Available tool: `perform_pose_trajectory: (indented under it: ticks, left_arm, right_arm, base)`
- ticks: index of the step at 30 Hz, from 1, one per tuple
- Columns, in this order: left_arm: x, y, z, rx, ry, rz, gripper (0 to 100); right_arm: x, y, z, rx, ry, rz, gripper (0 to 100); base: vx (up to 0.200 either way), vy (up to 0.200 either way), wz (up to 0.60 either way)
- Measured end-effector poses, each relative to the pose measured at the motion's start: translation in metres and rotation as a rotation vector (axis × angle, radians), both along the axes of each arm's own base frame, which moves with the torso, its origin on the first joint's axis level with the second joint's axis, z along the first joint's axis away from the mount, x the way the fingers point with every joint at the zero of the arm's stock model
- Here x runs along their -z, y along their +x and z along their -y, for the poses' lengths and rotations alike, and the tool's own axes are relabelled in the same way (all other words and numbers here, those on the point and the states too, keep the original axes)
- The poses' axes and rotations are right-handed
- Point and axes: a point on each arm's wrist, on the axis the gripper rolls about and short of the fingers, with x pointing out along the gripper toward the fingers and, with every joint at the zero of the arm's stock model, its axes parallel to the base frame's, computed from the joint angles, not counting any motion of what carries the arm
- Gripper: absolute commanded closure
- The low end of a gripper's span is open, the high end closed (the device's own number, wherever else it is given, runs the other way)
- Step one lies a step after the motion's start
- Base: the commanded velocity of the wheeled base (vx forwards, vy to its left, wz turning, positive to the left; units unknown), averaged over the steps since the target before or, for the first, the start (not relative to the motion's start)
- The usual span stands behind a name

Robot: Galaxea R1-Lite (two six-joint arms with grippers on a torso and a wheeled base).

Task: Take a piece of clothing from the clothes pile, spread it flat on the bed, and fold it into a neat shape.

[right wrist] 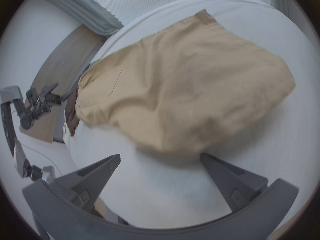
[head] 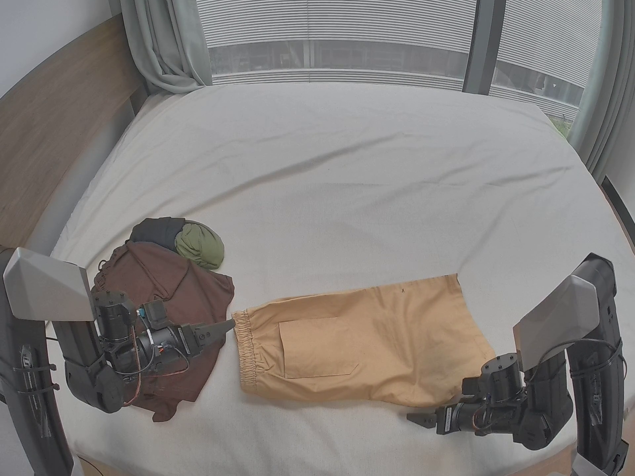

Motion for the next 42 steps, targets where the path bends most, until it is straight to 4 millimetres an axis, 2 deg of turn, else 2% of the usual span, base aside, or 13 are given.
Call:
perform_pose_trajectory:
  ticks: [8,12,21,28,36,42]
  left_arm:
    - [0.006,-0.005,0.004,0.047,-0.013,-0.035,0]
    - [0.01,-0.008,0.007,0.055,-0.012,-0.056,0]
    - [0.023,-0.009,0.009,0.06,-0.006,-0.1,0]
    - [0.036,-0.01,0.011,0.067,0.0,-0.142,0]
    - [0.052,-0.01,0.02,0.095,0.01,-0.183,0]
    - [0.061,0.001,0.028,0.068,0.026,-0.166,0]
  right_arm:
    - [-0.004,-0.021,-0.006,-0.166,0.02,-0.053,0]
    - [-0.011,-0.024,-0.011,-0.24,0.031,-0.023,0]
    - [-0.041,-0.011,-0.022,-0.306,0.143,0.118,0]
    - [-0.064,0.005,-0.015,-0.257,0.212,0.22,0]
    - [-0.072,0.01,-0.009,-0.229,0.223,0.257,0]
    - [-0.074,0.012,-0.009,-0.229,0.226,0.267,0]
  base:
    - [0.0,0.0,0.0]
    - [0.0,0.0,0.0]
    - [0.0,0.0,0.0]
    - [0.0,0.0,0.0]
    - [0.0,0.0,0.0]
    - [0.0,0.0,0.0]
